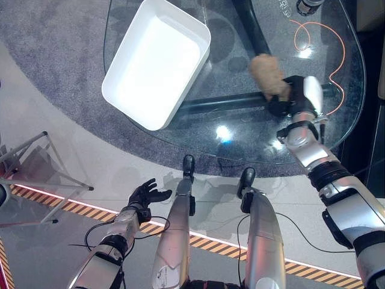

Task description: Wipe the table with a cloth and put it in the basket.

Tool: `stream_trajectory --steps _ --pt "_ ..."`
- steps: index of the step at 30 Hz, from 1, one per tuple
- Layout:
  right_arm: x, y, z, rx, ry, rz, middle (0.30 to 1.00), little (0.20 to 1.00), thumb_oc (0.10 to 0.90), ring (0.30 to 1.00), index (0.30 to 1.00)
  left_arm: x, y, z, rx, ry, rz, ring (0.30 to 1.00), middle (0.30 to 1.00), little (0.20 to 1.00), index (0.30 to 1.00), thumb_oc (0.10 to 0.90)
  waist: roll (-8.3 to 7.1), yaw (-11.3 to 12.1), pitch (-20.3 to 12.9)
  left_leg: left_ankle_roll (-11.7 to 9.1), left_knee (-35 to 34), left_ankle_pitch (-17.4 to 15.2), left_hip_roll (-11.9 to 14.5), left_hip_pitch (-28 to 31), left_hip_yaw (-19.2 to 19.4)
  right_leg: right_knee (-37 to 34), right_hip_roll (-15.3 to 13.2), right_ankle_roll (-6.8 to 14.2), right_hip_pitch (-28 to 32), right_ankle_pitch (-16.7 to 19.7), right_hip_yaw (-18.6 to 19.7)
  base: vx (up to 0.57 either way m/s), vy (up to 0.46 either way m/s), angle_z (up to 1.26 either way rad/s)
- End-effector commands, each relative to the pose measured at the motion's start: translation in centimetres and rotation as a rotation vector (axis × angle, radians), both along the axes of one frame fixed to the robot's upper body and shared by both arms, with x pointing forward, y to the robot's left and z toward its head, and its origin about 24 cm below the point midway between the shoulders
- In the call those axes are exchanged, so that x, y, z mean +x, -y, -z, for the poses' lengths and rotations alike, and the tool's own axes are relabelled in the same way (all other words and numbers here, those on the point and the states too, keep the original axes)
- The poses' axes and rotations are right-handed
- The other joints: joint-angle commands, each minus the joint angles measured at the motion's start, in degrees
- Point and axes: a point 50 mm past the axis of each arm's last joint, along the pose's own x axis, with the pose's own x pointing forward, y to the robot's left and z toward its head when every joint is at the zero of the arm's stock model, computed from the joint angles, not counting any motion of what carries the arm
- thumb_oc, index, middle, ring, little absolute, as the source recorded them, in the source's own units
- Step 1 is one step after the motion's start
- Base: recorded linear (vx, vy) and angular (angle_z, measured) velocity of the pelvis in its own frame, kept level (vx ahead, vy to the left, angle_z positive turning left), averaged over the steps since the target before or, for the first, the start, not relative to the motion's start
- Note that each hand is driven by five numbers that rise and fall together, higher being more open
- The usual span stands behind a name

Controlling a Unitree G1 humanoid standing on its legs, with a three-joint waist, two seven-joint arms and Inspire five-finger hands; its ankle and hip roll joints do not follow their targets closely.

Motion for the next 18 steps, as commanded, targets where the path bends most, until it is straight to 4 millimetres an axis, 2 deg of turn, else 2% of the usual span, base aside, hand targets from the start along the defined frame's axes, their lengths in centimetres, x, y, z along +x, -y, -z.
stream_trajectory --steps 1,9,10,12,16,18 --pt "-0.3 -4.8 -4.4 -0.13 0.15 -0.216 0.3 0.2 0.1 0.3 0.3 -1.2 -0.6 1.0 0.028 -0.039 -0.009 0.9 0.9 0.9 0.9 0.8 0.81 -0.04 -1.15 3.49 7.82 -5.14 -5.24 0.48 2.43 -10.59 2.46 1.49 4.12 7.83 -1.05 0.01 0.01 0.03" --pt "-0.5 -7.1 -3.4 -0.209 0.083 -0.33 0.3 0.2 0.1 0.3 0.3 -1.2 -0.1 1.1 0.024 -0.039 0.002 0.9 0.9 0.9 0.9 0.8 1.11 0.06 -1.15 3.44 7.63 -4.94 -5.28 0.87 2.77 -10.66 2.15 1.4 4.36 7.84 -1.06 0.0 0.0 0.0" --pt "-0.7 -8.0 -2.8 -0.25 0.048 -0.378 0.3 0.2 0.1 0.3 0.3 -1.0 0.1 1.1 0.023 -0.039 0.004 0.9 0.9 0.9 0.9 0.8 1.14 0.14 -1.15 3.37 7.75 -4.9 -5.33 0.8 2.78 -10.62 2.04 1.38 4.36 7.83 -1.11 0.0 0.0 0.0" --pt "-0.8 -8.6 -2.5 -0.279 0.024 -0.411 0.3 0.2 0.1 0.3 0.3 -0.9 0.2 1.1 0.023 -0.04 0.006 0.9 0.9 0.9 0.9 0.8 1.18 0.17 -1.15 3.35 7.74 -4.86 -5.38 0.82 2.78 -10.56 2.02 1.36 4.34 7.81 -1.13 0.0 0.0 0.0" --pt "-1.8 -11.1 -0.9 -0.406 -0.098 -0.605 0.3 0.2 0.1 0.3 0.3 -0.9 0.2 1.0 0.026 -0.043 0.015 0.9 0.9 0.9 0.9 0.8 1.19 0.33 -1.15 3.22 7.63 -4.57 -5.48 0.62 2.73 -10.57 1.86 1.29 4.09 7.85 -1.33 0.0 0.0 0.0" --pt "-2.1 -11.6 -0.5 -0.438 -0.128 -0.651 0.3 0.2 0.1 0.3 0.3 -0.9 0.2 1.0 0.027 -0.044 0.017 0.9 0.9 0.9 0.9 0.8 1.13 0.35 -1.15 3.21 7.53 -4.46 -5.48 0.68 2.7 -10.6 1.85 1.27 4.11 7.89 -1.33 0.0 0.0 0.0"
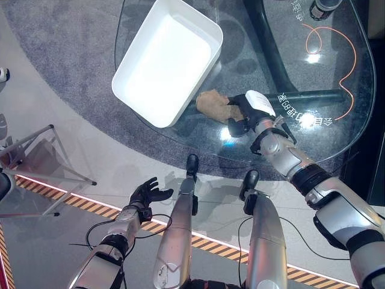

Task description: Wipe the table with a cloth and put it in the basket.

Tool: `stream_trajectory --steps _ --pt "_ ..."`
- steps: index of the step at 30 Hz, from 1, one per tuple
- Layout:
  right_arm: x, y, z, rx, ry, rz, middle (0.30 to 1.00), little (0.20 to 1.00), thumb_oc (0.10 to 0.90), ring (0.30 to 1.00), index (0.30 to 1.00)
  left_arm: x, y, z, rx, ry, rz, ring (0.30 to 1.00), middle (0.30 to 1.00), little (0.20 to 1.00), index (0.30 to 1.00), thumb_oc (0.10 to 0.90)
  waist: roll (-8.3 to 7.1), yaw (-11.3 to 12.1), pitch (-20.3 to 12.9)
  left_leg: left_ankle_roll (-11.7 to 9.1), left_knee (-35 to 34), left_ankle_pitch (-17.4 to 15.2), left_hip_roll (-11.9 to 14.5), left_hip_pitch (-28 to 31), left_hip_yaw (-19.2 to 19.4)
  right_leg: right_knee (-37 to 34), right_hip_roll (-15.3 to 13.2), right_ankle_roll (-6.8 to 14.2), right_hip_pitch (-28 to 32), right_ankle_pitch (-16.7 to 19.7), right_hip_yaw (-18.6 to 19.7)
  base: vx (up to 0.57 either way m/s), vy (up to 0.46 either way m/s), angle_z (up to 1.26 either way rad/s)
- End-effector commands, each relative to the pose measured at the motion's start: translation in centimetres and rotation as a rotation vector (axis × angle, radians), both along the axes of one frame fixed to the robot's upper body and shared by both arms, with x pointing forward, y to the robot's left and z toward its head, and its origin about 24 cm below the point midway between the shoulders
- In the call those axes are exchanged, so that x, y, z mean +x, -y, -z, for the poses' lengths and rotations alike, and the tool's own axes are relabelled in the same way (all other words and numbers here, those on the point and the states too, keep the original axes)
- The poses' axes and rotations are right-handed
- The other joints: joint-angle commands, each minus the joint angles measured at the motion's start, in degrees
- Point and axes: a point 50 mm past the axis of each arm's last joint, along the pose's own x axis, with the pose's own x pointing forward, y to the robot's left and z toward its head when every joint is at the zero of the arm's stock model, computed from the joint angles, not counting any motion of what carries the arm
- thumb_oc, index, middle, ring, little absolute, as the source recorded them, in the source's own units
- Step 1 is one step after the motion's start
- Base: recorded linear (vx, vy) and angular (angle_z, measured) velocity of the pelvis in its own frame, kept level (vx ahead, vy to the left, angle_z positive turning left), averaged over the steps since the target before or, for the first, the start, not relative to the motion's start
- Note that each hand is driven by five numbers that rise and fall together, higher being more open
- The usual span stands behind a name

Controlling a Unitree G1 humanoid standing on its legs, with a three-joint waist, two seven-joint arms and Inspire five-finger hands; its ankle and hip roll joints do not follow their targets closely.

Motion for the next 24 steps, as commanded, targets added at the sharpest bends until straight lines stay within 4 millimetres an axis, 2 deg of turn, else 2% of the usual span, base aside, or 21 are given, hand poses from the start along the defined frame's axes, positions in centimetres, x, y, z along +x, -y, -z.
stream_trajectory --steps 1,9,16,24 --pt "-1.8 -6.0 -2.3 -0.079 0.044 -0.347 0.3 0.2 0.1 0.3 0.3 -1.0 -0.1 1.0 0.024 -0.047 0.004 0.9 0.9 0.9 0.9 0.8 0.99 -0.86 -1.1 2.96 7.63 -4.55 -5.17 0.31 2.69 -11.21 2.3 1.38 3.96 8.1 -1.32 0.0 0.0 0.0" --pt "-2.8 -6.5 -0.6 -0.183 -0.063 -0.431 0.3 0.2 0.1 0.3 0.3 -0.6 -0.6 0.5 0.033 -0.043 -0.003 0.9 0.9 0.9 0.9 0.8 0.39 -1.2 -1.1 2.9 7.55 -4.24 -5.05 0.17 2.76 -11.21 2.38 1.52 3.8 8.25 -1.31 0.0 -0.004 0.01" --pt "-2.5 -5.0 0.0 -0.18 -0.077 -0.375 0.3 0.2 0.1 0.3 0.3 -0.5 -1.1 0.3 0.039 -0.049 -0.006 0.9 0.9 0.9 0.9 0.8 0.12 -1.41 -1.1 2.95 7.84 -4.26 -4.78 -0.14 2.84 -10.94 2.3 1.61 3.44 8.45 -1.32 0.0 0.0 0.0" --pt "-1.3 -2.5 -1.2 -0.126 0.057 -0.193 0.3 0.2 0.1 0.3 0.3 -0.6 -1.4 0.3 0.042 -0.049 -0.008 0.9 0.9 0.9 0.9 0.8 0.2 -1.55 -1.1 3.07 8.19 -4.34 -4.51 -0.57 2.75 -10.27 2.33 1.73 2.79 8.56 -1.16 0.0 0.0 0.0"
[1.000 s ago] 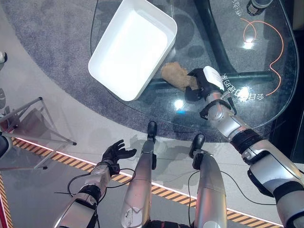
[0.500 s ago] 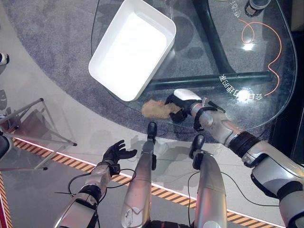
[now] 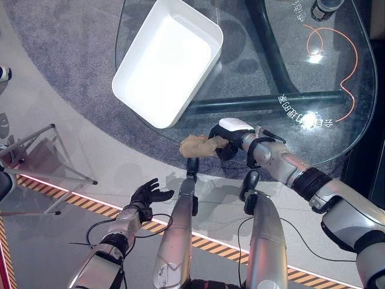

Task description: Wipe the table with a cloth and put it in the basket.

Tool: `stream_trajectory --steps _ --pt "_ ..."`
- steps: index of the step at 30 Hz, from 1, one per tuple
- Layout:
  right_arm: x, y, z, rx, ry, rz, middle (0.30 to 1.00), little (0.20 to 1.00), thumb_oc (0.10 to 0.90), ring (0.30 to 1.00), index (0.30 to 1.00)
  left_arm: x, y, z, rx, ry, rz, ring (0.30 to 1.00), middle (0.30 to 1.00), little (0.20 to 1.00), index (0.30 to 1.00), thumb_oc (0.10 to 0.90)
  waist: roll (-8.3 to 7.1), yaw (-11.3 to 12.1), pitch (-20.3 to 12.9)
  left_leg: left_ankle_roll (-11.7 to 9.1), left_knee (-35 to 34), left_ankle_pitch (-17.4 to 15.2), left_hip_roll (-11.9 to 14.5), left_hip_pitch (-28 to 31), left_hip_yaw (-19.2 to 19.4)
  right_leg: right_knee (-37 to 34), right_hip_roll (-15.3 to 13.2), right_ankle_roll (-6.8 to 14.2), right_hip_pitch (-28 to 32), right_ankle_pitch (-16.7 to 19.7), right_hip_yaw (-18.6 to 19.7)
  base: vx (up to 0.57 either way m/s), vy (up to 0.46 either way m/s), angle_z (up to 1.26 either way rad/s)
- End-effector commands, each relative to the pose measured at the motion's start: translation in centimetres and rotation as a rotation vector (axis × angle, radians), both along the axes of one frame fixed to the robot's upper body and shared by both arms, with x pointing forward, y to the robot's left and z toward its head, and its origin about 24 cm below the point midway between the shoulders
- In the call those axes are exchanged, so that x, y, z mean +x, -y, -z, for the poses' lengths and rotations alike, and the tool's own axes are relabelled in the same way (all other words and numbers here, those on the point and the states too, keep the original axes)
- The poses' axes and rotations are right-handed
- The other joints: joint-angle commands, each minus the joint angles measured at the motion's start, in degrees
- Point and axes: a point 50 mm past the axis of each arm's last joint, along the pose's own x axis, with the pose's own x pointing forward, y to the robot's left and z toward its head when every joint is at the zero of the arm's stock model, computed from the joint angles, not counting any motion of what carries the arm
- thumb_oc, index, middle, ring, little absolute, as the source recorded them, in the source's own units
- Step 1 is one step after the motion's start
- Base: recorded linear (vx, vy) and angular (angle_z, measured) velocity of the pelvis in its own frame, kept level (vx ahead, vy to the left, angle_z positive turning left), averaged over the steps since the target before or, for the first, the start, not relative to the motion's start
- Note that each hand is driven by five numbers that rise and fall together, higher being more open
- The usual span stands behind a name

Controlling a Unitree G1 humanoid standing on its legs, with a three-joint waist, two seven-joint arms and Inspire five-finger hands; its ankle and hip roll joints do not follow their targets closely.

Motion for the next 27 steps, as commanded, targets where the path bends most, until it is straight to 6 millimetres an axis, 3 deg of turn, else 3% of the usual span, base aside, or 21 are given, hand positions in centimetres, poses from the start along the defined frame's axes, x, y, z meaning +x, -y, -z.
stream_trajectory --steps 1,6,9,14,16,22,27 --pt "0.5 0.3 -4.4 0.139 0.279 0.057 0.3 0.2 0.1 0.3 0.3 -0.5 -1.3 0.2 0.035 -0.023 -0.021 0.9 0.9 0.9 0.9 0.8 0.22 -1.56 -1.06 3.76 9.34 -4.81 -4.44 -1.15 2.91 -10.71 2.54 1.98 2.59 9.6 -0.86 0.0 0.0 0.0" --pt "1.3 3.1 -6.0 0.275 0.448 0.258 0.3 0.2 0.1 0.3 0.3 -0.6 -1.2 0.4 0.025 -0.025 -0.027 0.9 0.9 0.9 0.9 0.8 0.54 -1.74 -1.06 3.99 9.65 -4.91 -4.24 -1.5 2.85 -10.1 2.73 1.95 2.05 9.57 -0.59 0.0 0.0 0.0" --pt "1.6 6.5 -7.1 0.435 0.561 0.463 0.3 0.2 0.1 0.3 0.3 -1.0 -1.1 0.8 0.018 -0.029 -0.035 0.9 0.9 0.9 0.9 0.8 0.74 -1.91 -1.06 4.23 9.87 -5.27 -4.0 -1.6 2.82 -9.73 2.85 2.0 1.78 9.55 -0.33 0.0 0.0 0.0" --pt "1.5 9.1 -7.6 0.552 0.628 0.604 0.3 0.2 0.1 0.3 0.3 -1.3 -1.1 1.0 0.013 -0.029 -0.042 0.9 0.9 0.9 0.9 0.8 0.91 -2.07 -1.06 4.46 10.38 -5.62 -3.85 -2.02 2.77 -9.24 2.97 1.92 1.25 9.46 -0.08 0.0 0.0 0.0" --pt "1.3 11.2 -7.7 0.658 0.651 0.712 0.3 0.2 0.1 0.3 0.3 -1.4 -1.0 1.1 0.008 -0.028 -0.046 0.9 0.9 0.9 0.9 0.8 1.03 -2.13 -1.06 4.58 10.69 -5.85 -3.82 -2.18 2.7 -8.88 3.14 1.85 1.01 9.32 0.09 0.0 0.0 0.0" --pt "0.3 16.6 -6.4 0.869 0.679 0.971 0.3 0.2 0.1 0.3 0.3 -1.6 -1.0 1.3 0.011 -0.034 -0.04 0.9 0.9 0.9 0.9 0.8 1.16 -1.86 -1.06 4.93 11.59 -6.61 -3.78 -2.53 2.42 -8.2 3.11 1.79 0.8 8.98 0.08 0.0 0.0 0.0" --pt "-0.8 19.6 -5.1 0.909 0.694 1.13 0.3 0.2 0.1 0.3 0.3 -1.7 -1.0 1.3 0.017 -0.034 -0.034 0.9 0.9 0.9 0.9 0.8 1.2 -1.67 -1.06 5.2 11.9 -6.93 -3.82 -2.69 2.13 -7.98 3.19 1.85 0.75 8.96 0.04 0.0 -0.006 0.0"
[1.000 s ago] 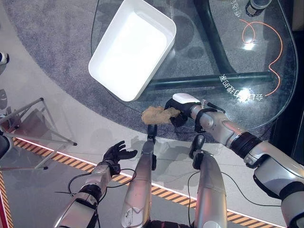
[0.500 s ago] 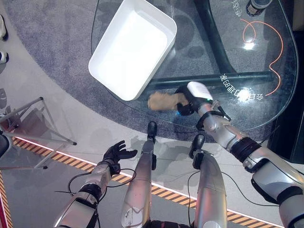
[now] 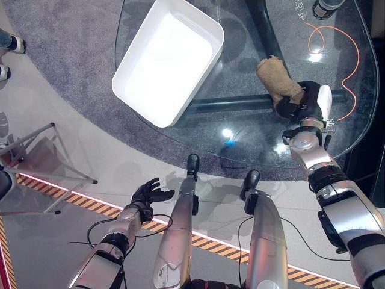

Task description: Wipe the table with a cloth and put it in the basket.

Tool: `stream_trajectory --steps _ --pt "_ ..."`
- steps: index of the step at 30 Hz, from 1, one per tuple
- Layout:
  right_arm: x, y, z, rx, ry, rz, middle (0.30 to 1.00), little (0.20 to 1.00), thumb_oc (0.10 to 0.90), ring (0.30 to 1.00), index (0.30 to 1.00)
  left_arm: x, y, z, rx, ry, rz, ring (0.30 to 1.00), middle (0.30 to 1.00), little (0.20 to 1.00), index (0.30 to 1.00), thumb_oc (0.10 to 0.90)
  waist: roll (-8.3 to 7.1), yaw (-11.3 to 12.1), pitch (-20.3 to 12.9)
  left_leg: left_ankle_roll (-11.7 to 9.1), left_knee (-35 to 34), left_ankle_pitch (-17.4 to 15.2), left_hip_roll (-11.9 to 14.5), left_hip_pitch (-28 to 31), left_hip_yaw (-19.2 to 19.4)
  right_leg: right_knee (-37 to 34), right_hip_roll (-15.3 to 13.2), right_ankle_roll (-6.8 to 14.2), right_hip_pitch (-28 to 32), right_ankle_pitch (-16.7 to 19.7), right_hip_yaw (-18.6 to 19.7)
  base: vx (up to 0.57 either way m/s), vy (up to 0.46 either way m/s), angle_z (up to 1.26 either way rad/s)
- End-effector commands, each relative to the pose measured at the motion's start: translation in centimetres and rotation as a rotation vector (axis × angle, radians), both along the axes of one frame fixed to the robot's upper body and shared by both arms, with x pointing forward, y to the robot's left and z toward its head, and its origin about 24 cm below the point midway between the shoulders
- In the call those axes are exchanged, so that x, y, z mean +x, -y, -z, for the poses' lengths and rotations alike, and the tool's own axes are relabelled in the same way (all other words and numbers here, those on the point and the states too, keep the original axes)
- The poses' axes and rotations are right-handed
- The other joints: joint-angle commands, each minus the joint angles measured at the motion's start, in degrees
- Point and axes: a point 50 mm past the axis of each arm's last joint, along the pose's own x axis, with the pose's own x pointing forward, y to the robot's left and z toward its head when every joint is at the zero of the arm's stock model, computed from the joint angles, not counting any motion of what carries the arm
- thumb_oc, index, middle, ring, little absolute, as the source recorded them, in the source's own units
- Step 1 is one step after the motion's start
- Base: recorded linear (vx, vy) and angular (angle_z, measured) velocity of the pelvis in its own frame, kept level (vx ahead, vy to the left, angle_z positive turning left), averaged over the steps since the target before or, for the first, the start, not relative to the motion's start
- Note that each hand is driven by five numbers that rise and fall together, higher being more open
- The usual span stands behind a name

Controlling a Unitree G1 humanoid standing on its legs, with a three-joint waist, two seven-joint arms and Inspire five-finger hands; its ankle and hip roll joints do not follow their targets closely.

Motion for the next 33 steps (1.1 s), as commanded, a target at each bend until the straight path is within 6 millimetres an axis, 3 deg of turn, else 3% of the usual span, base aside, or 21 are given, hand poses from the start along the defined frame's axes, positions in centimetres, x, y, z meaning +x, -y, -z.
stream_trajectory --steps 1,4,8,16,24,33 --pt "-2.2 6.7 -1.9 0.031 0.091 0.31 0.3 0.2 0.1 0.3 0.3 -1.7 -1.2 1.3 0.017 -0.042 -0.043 0.9 0.9 0.9 0.9 0.8 1.22 -1.62 -1.07 4.65 10.73 -6.55 -3.53 -1.8 2.31 -7.9 3.45 1.65 0.96 8.84 0.02 0.0 0.0 0.0" --pt "-2.7 7.7 -1.4 0.072 0.09 0.363 0.3 0.2 0.1 0.3 0.3 -1.7 -1.2 1.3 0.016 -0.041 -0.042 0.9 0.9 0.9 0.9 0.8 1.32 -1.58 -1.07 4.78 10.91 -6.63 -3.57 -2.02 2.2 -7.88 3.48 1.67 0.77 8.95 0.07 0.0 0.0 0.0" --pt "-4.2 9.9 1.0 0.385 0.14 0.476 0.3 0.2 0.1 0.3 0.3 -1.7 -1.4 1.3 0.016 -0.042 -0.046 0.9 0.9 0.9 0.9 0.8 1.29 -1.65 -1.07 4.9 10.98 -6.96 -3.62 -2.05 2.04 -7.86 3.72 1.78 0.78 8.82 0.26 0.0 -0.004 0.02" --pt "-6.2 12.0 3.4 0.648 0.208 0.586 0.3 0.2 0.1 0.3 0.3 -1.8 -2.1 1.3 0.023 -0.05 -0.058 0.9 0.9 0.9 0.9 0.8 0.95 -1.91 -1.07 4.78 10.6 -7.06 -3.59 -1.75 2.0 -8.4 4.02 2.13 1.23 8.99 0.34 0.0 0.0 0.0" --pt "-7.0 12.6 4.2 0.697 0.228 0.637 0.3 0.2 0.1 0.3 0.3 -1.4 -2.7 0.9 0.03 -0.047 -0.062 0.9 0.9 0.9 0.9 0.8 0.17 -2.26 -1.07 4.73 10.37 -7.08 -3.35 -1.4 1.84 -8.66 4.57 2.33 1.62 9.15 0.41 0.0 -0.014 -0.02" --pt "-5.7 11.8 3.1 0.707 0.252 0.497 0.3 0.2 0.1 0.3 0.3 -1.1 -2.9 0.6 0.038 -0.046 -0.062 0.9 0.9 0.9 0.9 0.8 0.09 -2.3 -1.07 4.5 9.68 -6.76 -3.39 -1.34 1.81 -9.45 4.58 2.35 1.86 9.3 0.35 0.0 -0.004 0.0"
